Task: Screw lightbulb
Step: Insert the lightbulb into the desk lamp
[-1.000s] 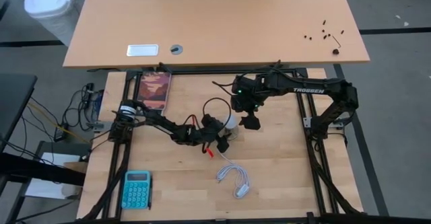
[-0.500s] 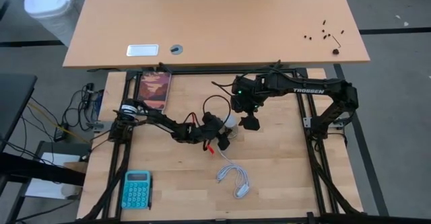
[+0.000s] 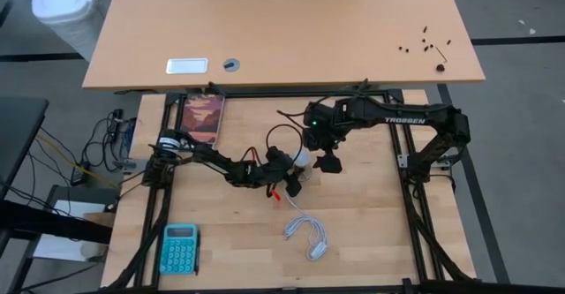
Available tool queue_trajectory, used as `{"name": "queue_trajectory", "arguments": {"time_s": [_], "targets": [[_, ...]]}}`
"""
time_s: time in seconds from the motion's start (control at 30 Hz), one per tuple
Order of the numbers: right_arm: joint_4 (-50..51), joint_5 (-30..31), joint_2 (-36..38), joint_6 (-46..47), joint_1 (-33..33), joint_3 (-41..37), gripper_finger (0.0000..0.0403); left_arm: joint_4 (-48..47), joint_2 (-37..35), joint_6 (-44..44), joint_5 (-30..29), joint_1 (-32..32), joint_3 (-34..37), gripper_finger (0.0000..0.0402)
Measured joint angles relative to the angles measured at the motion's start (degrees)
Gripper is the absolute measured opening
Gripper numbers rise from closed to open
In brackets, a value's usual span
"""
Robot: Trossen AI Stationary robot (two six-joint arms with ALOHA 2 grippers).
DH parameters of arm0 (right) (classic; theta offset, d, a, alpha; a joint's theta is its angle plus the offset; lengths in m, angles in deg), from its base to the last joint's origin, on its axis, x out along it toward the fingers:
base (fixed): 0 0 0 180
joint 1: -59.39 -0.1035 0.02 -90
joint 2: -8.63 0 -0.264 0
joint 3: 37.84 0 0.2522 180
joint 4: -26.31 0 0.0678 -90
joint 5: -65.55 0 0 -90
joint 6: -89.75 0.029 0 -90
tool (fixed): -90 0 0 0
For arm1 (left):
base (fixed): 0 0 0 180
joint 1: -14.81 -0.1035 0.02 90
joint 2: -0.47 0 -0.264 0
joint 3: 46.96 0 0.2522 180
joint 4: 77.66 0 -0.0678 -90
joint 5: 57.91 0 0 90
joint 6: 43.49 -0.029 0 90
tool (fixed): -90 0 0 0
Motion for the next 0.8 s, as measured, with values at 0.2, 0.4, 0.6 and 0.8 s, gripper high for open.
{"name": "queue_trajectory", "arguments": {"time_s": [0.2, 0.4, 0.6, 0.8], "targets": [[-0.7, 2.7, -0.6, -0.7, -1.8, 0.0, 0.0308, 0.0, 0.0, 0.0, -0.5, 0.0, 0.0, 0.0200], [-1.5, 8.2, -1.5, -2.2, -2.9, 0.0, 0.0308, 2.5, 1.0, -0.2, -1.6, 0.0, 0.0, 0.0199], [-1.2, 9.9, -1.5, -4.2, -3.3, 0.0, 0.0308, 5.7, 1.9, -3.3, -1.7, 0.0, 0.0, 0.0198], [-0.7, 14.3, -1.6, -5.2, -3.8, 0.0, 0.0308, 5.6, 1.9, -4.8, -1.6, 0.0, 0.0, 0.0198]]}}
